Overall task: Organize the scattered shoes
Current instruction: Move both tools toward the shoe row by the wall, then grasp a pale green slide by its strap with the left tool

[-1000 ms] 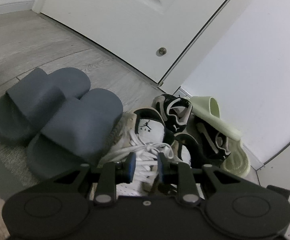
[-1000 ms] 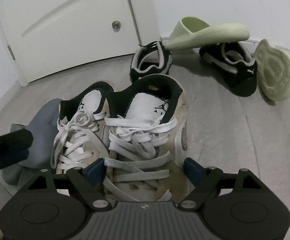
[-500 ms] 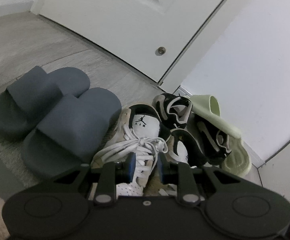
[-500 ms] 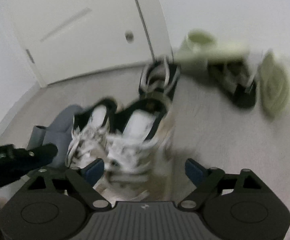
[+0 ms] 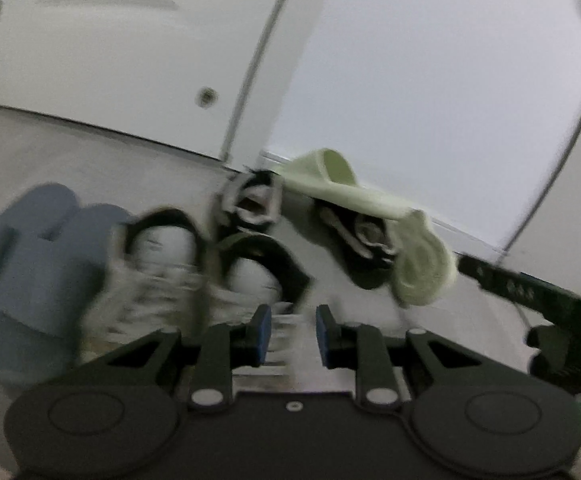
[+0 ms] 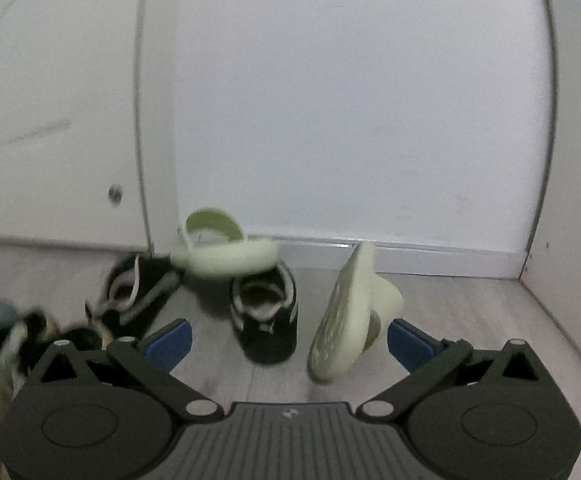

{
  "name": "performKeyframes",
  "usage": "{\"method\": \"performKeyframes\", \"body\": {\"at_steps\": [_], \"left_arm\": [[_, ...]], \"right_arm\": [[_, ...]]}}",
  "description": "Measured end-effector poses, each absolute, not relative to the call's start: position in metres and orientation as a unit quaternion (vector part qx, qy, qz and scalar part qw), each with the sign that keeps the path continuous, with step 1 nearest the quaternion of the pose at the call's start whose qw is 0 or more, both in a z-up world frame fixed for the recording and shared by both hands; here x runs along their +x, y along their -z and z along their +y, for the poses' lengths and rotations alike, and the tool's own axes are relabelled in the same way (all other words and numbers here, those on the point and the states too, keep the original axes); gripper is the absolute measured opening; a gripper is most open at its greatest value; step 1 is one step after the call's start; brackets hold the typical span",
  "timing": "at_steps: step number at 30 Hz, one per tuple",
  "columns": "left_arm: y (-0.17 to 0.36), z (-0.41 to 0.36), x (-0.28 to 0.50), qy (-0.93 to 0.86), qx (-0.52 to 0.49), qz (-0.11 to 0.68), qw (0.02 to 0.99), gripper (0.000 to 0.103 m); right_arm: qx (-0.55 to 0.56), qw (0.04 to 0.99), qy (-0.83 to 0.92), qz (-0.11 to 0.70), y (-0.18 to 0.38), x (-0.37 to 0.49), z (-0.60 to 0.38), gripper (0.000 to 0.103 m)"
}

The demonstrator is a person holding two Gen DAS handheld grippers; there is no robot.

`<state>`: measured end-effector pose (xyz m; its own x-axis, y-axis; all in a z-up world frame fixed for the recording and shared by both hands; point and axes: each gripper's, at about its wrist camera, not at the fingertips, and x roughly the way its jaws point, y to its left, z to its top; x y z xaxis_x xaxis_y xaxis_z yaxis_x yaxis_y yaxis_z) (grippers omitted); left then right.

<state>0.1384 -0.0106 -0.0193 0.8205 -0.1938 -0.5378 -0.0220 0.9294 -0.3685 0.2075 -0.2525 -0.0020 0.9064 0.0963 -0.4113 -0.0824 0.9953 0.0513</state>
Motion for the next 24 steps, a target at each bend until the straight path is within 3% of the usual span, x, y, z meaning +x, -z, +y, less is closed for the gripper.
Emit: {"method": "performKeyframes", "body": {"at_steps": [4, 13, 19, 21, 24], "left_arm": [[0.018, -0.041, 0.174, 0.071, -0.185, 0.297, 0.934, 0.023], [0.025, -0.053, 0.286, 0.088, -0.368, 0.275, 0.884, 0.026], [0.039, -0.046, 0.334, 0.051, -0.422, 0.28, 0.861, 0.035], [0.049, -0.041, 0.342, 0.06, -0.451, 0.276, 0.846, 0.047], [0.059, -0.038, 0.348, 0.055, -0.467, 0.276, 0.838, 0.049]], "right_arm": [[0.027, 0.979, -0.013, 0.204, 0.004, 0.212, -0.267, 0.103], [0.107, 0.97, 0.003, 0.218, 0.014, 0.217, -0.295, 0.103], [0.126, 0.964, 0.002, 0.233, 0.025, 0.23, -0.298, 0.103], [0.135, 0.962, -0.004, 0.236, 0.027, 0.232, -0.298, 0.103], [0.139, 0.961, -0.014, 0.238, 0.026, 0.231, -0.296, 0.103]]}}
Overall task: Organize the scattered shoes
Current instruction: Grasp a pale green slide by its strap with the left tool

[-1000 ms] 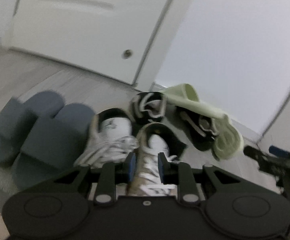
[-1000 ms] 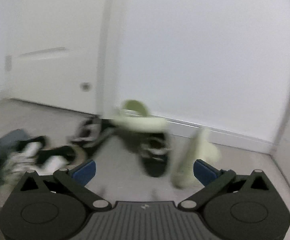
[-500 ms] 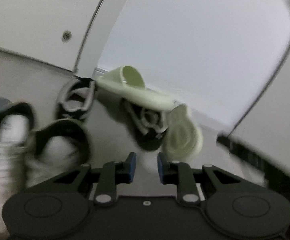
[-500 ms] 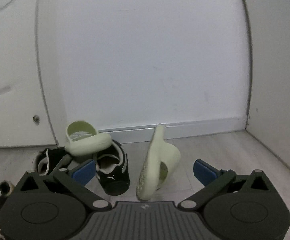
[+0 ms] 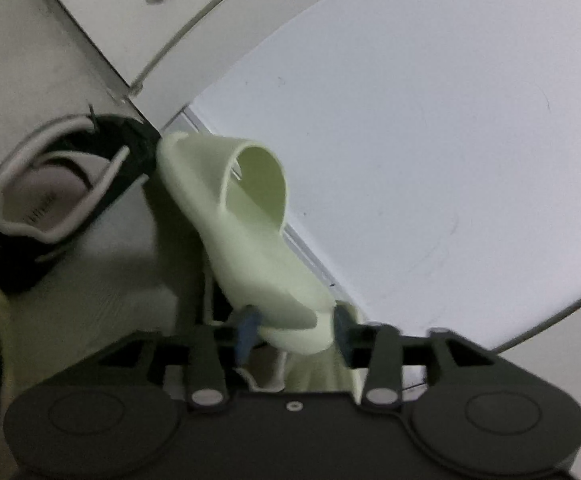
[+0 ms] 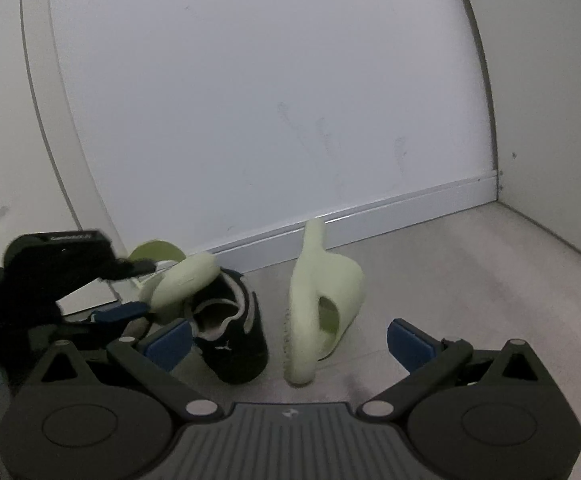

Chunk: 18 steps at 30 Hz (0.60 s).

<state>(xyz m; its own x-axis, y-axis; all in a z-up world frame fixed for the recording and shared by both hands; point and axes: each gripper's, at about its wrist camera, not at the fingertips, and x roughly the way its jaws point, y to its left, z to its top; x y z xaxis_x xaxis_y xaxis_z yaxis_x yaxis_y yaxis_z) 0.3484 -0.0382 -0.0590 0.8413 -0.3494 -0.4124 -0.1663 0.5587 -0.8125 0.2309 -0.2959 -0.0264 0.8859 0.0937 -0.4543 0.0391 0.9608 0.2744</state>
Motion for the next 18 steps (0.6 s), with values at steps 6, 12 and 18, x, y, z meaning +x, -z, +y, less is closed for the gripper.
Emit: {"method": "performKeyframes", "body": {"at_steps": [6, 12, 18], "left_arm": [[0.076, -0.033, 0.345, 0.062, -0.529, 0.265, 0.804, 0.053], [0.075, -0.036, 0.34, 0.058, -0.535, 0.26, 0.802, 0.054], [0.085, -0.043, 0.348, 0.058, -0.547, 0.263, 0.792, 0.054]], "right_arm": [[0.108, 0.966, -0.016, 0.234, 0.027, 0.23, -0.288, 0.103], [0.088, 0.968, -0.016, 0.235, 0.028, 0.234, -0.283, 0.103], [0.125, 0.964, 0.011, 0.236, 0.029, 0.234, -0.295, 0.103]]}}
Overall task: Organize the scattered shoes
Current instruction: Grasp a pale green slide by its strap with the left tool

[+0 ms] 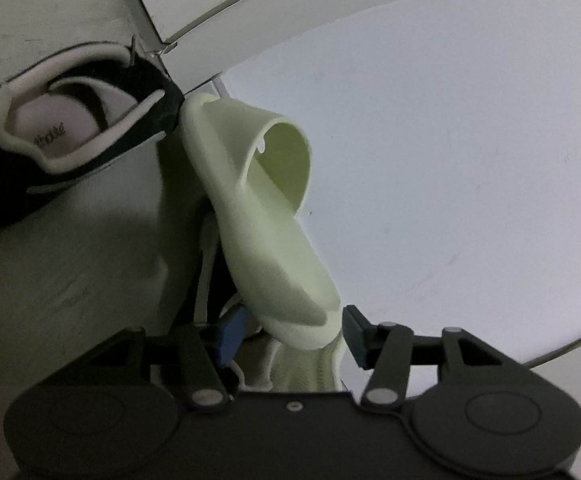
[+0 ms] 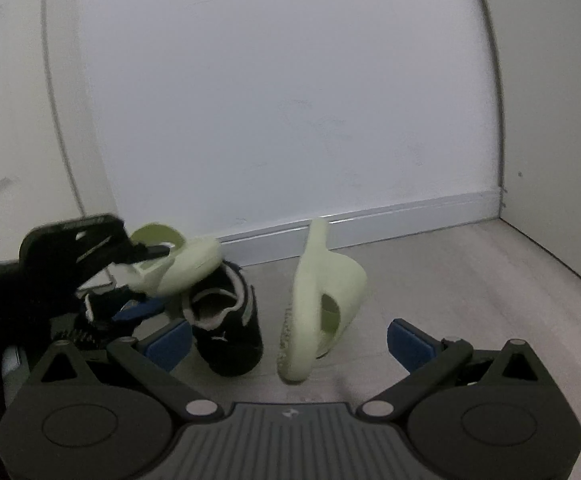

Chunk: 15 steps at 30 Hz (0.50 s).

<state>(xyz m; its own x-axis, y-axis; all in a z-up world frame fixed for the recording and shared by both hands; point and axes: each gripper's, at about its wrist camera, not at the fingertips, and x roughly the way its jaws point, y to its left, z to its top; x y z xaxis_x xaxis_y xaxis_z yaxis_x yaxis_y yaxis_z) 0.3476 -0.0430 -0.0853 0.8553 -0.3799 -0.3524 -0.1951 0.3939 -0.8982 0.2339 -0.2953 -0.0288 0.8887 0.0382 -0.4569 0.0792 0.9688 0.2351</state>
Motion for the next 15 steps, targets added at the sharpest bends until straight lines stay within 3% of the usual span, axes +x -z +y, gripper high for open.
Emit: {"method": "performKeyframes", "body": {"at_steps": [11, 15], "left_arm": [[0.101, -0.046, 0.38, 0.021, -0.567, 0.249, 0.785, 0.053], [0.102, -0.042, 0.381, 0.013, -0.586, 0.242, 0.773, 0.041]], "right_arm": [[0.217, 0.944, 0.029, 0.247, 0.035, 0.236, -0.321, 0.103], [0.211, 0.945, 0.026, 0.247, 0.036, 0.235, -0.319, 0.103]]}}
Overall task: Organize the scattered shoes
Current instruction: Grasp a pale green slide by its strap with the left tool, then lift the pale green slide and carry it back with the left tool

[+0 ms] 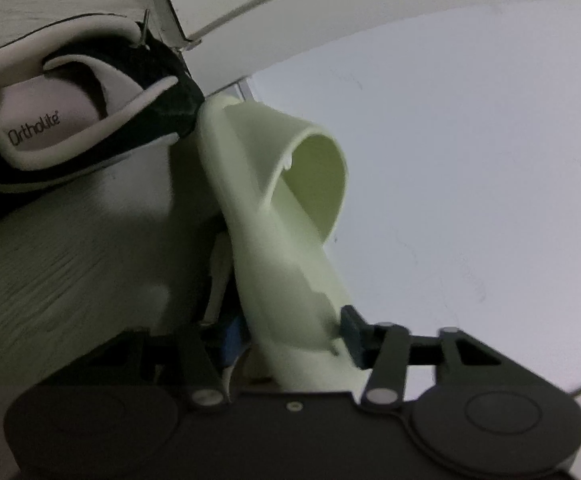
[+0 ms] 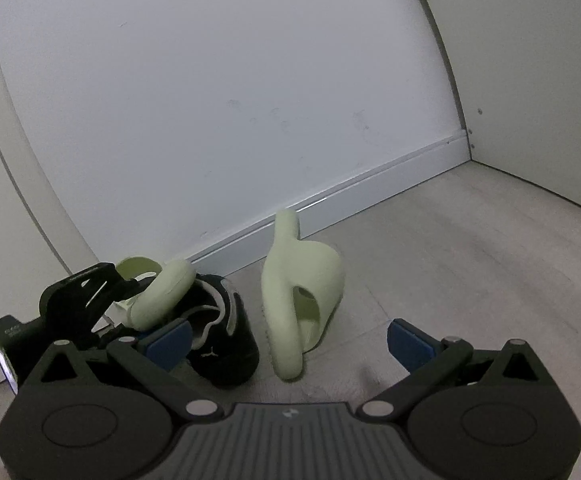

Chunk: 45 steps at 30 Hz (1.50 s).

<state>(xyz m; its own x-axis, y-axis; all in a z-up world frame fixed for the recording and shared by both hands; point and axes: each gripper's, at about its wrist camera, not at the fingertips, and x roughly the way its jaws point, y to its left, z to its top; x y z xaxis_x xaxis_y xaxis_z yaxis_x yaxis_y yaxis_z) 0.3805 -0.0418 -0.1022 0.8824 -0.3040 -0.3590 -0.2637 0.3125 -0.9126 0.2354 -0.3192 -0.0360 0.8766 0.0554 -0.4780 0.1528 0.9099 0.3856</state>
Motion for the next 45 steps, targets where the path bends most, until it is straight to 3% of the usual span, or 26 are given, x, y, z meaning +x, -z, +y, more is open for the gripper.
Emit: {"method": "performKeyframes", "body": {"at_steps": [7, 13, 20, 29, 36, 42, 45], "left_arm": [[0.1, -0.023, 0.35, -0.005, -0.636, 0.206, 0.743, 0.037], [0.073, -0.02, 0.295, -0.008, -0.571, 0.207, 0.795, 0.035], [0.067, -0.029, 0.196, 0.016, -0.529, 0.244, 0.813, 0.035], [0.098, -0.047, 0.117, 0.043, -0.536, 0.293, 0.791, 0.034], [0.109, -0.08, 0.132, 0.113, -0.493, 0.335, 0.795, 0.033], [0.13, -0.082, 0.136, 0.102, -0.517, 0.362, 0.769, 0.033], [0.148, -0.071, 0.137, 0.071, -0.542, 0.38, 0.746, 0.038]], "right_arm": [[0.233, 0.94, 0.016, 0.248, 0.036, 0.236, -0.321, 0.103], [0.243, 0.94, 0.007, 0.24, 0.03, 0.234, -0.319, 0.103], [0.241, 0.946, 0.009, 0.218, 0.019, 0.225, -0.319, 0.103], [0.27, 0.943, 0.025, 0.192, 0.001, 0.202, -0.332, 0.103], [0.276, 0.943, 0.012, 0.187, -0.009, 0.189, -0.333, 0.103], [0.245, 0.947, 0.005, 0.209, -0.005, 0.192, -0.326, 0.103], [0.234, 0.949, 0.01, 0.21, -0.004, 0.193, -0.324, 0.103]]}}
